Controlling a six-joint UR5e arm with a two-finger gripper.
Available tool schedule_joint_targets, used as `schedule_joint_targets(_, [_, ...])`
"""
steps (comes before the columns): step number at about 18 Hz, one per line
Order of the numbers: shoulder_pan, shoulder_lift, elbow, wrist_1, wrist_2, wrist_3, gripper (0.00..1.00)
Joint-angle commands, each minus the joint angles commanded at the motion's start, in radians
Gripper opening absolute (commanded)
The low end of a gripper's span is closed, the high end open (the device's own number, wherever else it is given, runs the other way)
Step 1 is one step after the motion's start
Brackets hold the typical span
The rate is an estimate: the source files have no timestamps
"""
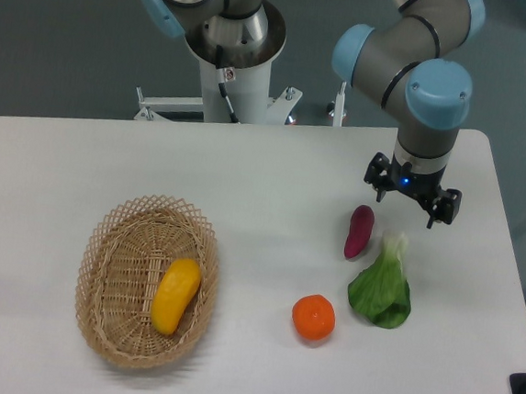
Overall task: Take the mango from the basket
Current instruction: 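Move the open gripper from above the sweet potato toward the wicker basket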
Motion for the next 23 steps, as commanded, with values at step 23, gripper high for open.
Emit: schedule_joint_targets(23, [-0.158,0.003,-0.005,0.012,-0.198,-0.391,1.0])
